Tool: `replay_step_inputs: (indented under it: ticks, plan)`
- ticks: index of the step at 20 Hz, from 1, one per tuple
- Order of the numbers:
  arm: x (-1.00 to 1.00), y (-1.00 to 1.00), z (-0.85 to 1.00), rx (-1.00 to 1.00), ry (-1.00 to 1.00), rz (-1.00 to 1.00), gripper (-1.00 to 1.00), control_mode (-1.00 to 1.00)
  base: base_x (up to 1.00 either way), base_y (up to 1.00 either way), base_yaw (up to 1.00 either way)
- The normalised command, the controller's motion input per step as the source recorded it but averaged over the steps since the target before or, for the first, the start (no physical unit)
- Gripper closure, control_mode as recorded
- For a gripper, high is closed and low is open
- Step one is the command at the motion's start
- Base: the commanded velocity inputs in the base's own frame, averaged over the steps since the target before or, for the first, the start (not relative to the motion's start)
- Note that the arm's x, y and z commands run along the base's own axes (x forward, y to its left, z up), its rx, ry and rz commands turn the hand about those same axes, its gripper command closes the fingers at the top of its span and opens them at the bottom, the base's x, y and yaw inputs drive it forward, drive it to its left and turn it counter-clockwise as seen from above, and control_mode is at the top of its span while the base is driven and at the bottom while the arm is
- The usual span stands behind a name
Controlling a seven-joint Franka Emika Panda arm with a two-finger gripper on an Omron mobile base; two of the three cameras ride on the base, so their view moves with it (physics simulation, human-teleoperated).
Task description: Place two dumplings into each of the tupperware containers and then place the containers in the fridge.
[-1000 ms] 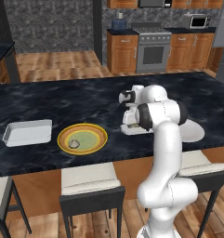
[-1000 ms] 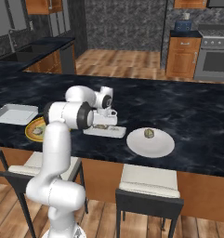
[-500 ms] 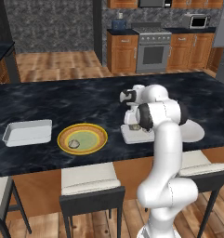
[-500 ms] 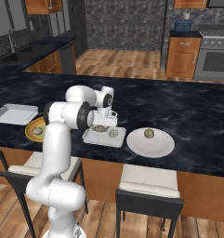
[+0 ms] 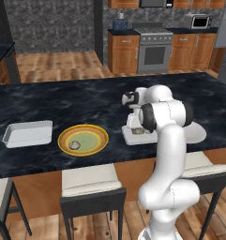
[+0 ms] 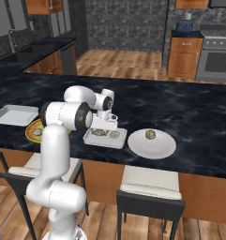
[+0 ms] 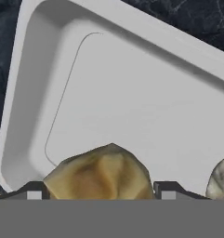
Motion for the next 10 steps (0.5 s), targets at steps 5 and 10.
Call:
replay_step_inputs:
  ticks: [5,10]
  plan:
    - [0.0,0.0,-0.08,0.0,0.01,0.0,-1.0,-1.0,0.0,0.0,0.0]
    - [0.03,0.0,0.0,0.0,0.0,0.0,-1.0,-1.0,0.0,0.0,0.0]
